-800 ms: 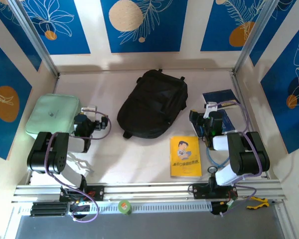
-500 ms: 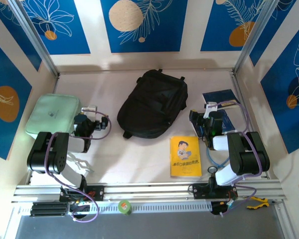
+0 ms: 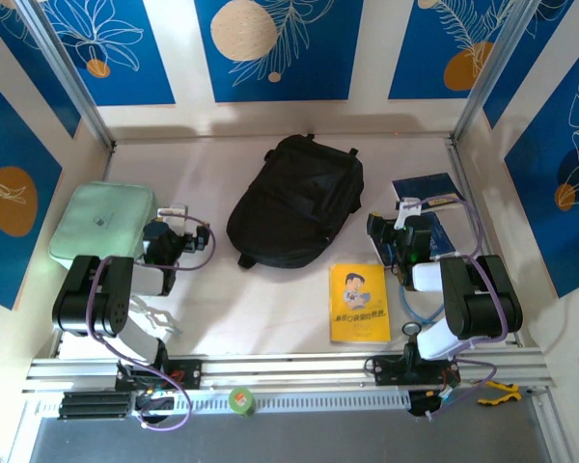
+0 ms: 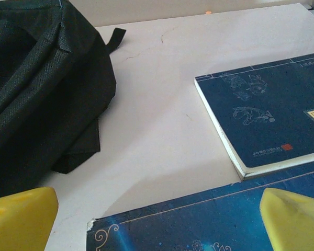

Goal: Pack the student bag
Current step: Move the student bag to the top-center of the table.

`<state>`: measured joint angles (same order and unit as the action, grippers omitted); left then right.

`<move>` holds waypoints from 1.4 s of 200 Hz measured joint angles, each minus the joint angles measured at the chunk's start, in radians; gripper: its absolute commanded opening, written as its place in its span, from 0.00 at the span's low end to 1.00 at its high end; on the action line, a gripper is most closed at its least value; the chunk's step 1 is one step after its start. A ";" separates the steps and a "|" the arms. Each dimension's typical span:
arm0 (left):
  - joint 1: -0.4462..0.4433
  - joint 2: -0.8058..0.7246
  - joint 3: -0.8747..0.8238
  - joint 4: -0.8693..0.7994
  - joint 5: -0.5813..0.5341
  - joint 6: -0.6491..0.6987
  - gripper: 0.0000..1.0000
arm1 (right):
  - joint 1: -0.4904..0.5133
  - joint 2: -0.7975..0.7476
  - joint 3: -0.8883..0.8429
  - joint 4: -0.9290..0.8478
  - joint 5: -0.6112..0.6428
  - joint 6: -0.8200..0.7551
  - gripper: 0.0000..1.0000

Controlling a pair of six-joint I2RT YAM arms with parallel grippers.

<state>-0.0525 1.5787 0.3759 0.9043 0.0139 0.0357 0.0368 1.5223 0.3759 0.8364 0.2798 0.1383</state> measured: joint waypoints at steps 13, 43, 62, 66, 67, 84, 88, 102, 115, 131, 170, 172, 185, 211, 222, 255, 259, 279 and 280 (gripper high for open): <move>0.000 0.000 0.000 0.000 0.000 0.000 1.00 | 0.000 0.000 0.000 0.000 0.000 0.000 0.99; 0.000 0.000 0.000 0.000 0.000 0.000 1.00 | 0.000 0.000 0.000 0.000 0.000 0.000 0.99; 0.000 0.000 0.000 0.000 0.000 0.000 1.00 | 0.000 0.000 0.000 0.000 0.000 0.000 0.99; 0.000 0.000 0.000 0.000 -0.003 0.000 1.00 | 0.000 0.000 0.000 0.000 0.000 0.000 0.99; 0.000 0.000 0.000 0.000 -0.003 0.000 1.00 | 0.000 0.000 0.000 0.001 0.000 0.000 0.99; 0.000 -0.007 -0.009 0.012 -0.023 -0.003 1.00 | 0.000 -0.002 0.000 -0.005 0.001 0.000 0.99; 0.000 -0.014 -0.013 0.012 -0.029 -0.003 1.00 | 0.000 -0.004 0.000 -0.008 0.001 0.000 0.99; 0.000 -0.071 -0.026 -0.016 -0.053 -0.005 1.00 | 0.000 -0.011 0.000 -0.008 0.001 0.000 0.99; 0.000 -0.159 -0.025 -0.068 -0.081 -0.012 1.00 | 0.005 -0.020 -0.003 -0.004 0.003 -0.001 0.99; 0.000 -0.287 -0.012 -0.154 -0.109 -0.032 1.00 | 0.026 -0.053 0.006 -0.057 0.035 -0.006 0.99; 0.000 -0.524 0.124 -0.433 -0.140 -0.166 1.00 | 0.061 -0.164 0.164 -0.319 0.084 0.012 0.99; 0.000 -0.533 0.136 -0.451 -0.140 -0.179 1.00 | 0.063 -0.170 0.177 -0.343 0.087 0.020 0.99; 0.000 -0.568 0.209 -0.559 -0.142 -0.256 1.00 | 0.064 -0.204 0.268 -0.497 0.086 0.097 0.99; 0.000 -0.573 0.326 -0.695 -0.088 -0.382 1.00 | 0.068 -0.210 0.517 -0.807 0.024 0.251 0.99; 0.000 -0.556 0.361 -0.725 -0.034 -0.433 1.00 | 0.075 -0.196 0.610 -0.901 -0.010 0.298 0.99; -0.037 -0.445 0.418 -0.730 0.119 -0.563 1.00 | 0.096 -0.119 0.756 -1.056 -0.168 0.394 0.99; -0.049 -0.427 0.421 -0.729 0.133 -0.578 0.99 | 0.098 -0.108 0.758 -1.068 -0.187 0.404 0.99; -0.124 -0.347 0.444 -0.737 0.177 -0.620 0.98 | 0.108 -0.047 0.763 -1.125 -0.248 0.451 0.97; -0.131 -0.341 0.447 -0.739 0.179 -0.623 0.98 | 0.108 -0.044 0.763 -1.127 -0.250 0.452 0.97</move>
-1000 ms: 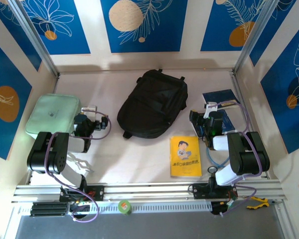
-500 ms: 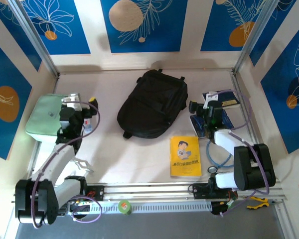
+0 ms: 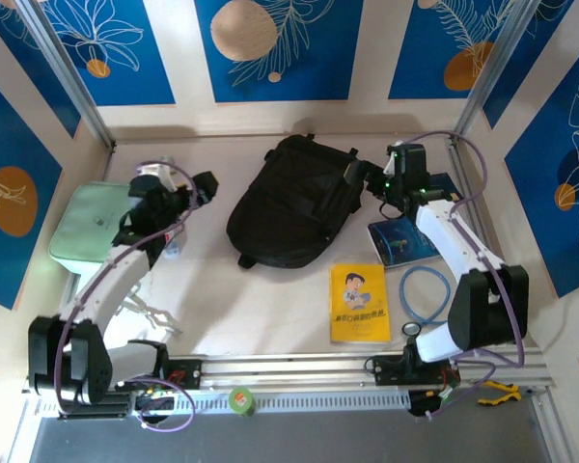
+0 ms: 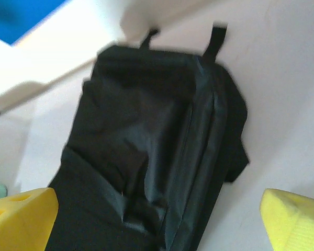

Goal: Pack the student bag
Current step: Move the student bag to the top-center of the table.

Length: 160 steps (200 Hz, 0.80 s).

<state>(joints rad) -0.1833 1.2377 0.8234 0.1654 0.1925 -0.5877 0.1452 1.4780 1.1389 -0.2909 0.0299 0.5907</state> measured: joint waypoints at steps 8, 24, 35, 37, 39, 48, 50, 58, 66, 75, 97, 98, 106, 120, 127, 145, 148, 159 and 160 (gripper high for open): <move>-0.037 0.030 0.014 -0.007 0.007 -0.011 0.97 | 0.003 0.029 0.003 -0.023 -0.018 0.019 0.95; -0.125 0.092 0.047 -0.017 0.012 -0.041 0.93 | 0.005 0.091 0.020 -0.064 -0.042 0.048 0.89; -0.186 0.133 0.069 -0.017 0.008 -0.064 0.90 | 0.005 0.127 0.029 -0.079 -0.057 0.074 0.83; -0.196 0.141 0.071 -0.017 0.007 -0.074 0.90 | 0.005 0.135 0.031 -0.082 -0.061 0.071 0.82; -0.212 0.151 0.076 -0.017 0.002 -0.085 0.90 | 0.005 0.139 0.032 -0.084 -0.064 0.075 0.80; -0.257 0.185 0.090 -0.021 -0.017 -0.116 0.89 | 0.006 0.166 0.038 -0.092 -0.079 0.095 0.70; -0.269 0.195 0.093 -0.022 -0.018 -0.122 0.89 | 0.006 0.174 0.039 -0.092 -0.085 0.090 0.68; -0.309 0.232 0.107 -0.034 -0.032 -0.153 0.88 | 0.006 0.197 0.040 -0.092 -0.106 0.094 0.60; -0.351 0.273 0.125 -0.052 -0.045 -0.180 0.88 | 0.008 0.220 0.043 -0.093 -0.128 0.100 0.55; -0.387 0.310 0.141 -0.076 -0.062 -0.205 0.88 | 0.012 0.249 0.050 -0.095 -0.145 0.111 0.51; -0.448 0.373 0.150 -0.128 -0.090 -0.271 0.88 | 0.026 0.301 0.063 -0.100 -0.163 0.117 0.45; -0.451 0.376 0.150 -0.130 -0.091 -0.274 0.88 | 0.027 0.303 0.063 -0.100 -0.164 0.116 0.45; -0.460 0.387 0.143 -0.140 -0.095 -0.298 0.88 | 0.033 0.314 0.064 -0.100 -0.167 0.118 0.40; -0.461 0.390 0.115 -0.139 -0.109 -0.326 0.88 | 0.040 0.326 0.064 -0.098 -0.173 0.123 0.35; -0.459 0.390 0.098 -0.134 -0.119 -0.336 0.88 | 0.045 0.331 0.064 -0.098 -0.177 0.122 0.31; -0.444 0.391 0.046 -0.120 -0.139 -0.357 0.88 | 0.058 0.345 0.063 -0.094 -0.190 0.124 0.22; -0.440 0.391 0.037 -0.117 -0.141 -0.359 0.88 | 0.062 0.347 0.063 -0.092 -0.192 0.122 0.21; -0.420 0.390 0.004 -0.102 -0.146 -0.365 0.87 | 0.074 0.357 0.063 -0.092 -0.201 0.124 0.20; -0.418 0.389 0.002 -0.101 -0.146 -0.366 0.87 | 0.076 0.357 0.063 -0.092 -0.203 0.124 0.20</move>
<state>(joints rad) -0.6014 1.6272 0.8253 0.0643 0.0463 -0.9535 0.2207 1.8355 1.2018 -0.3824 -0.1730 0.7147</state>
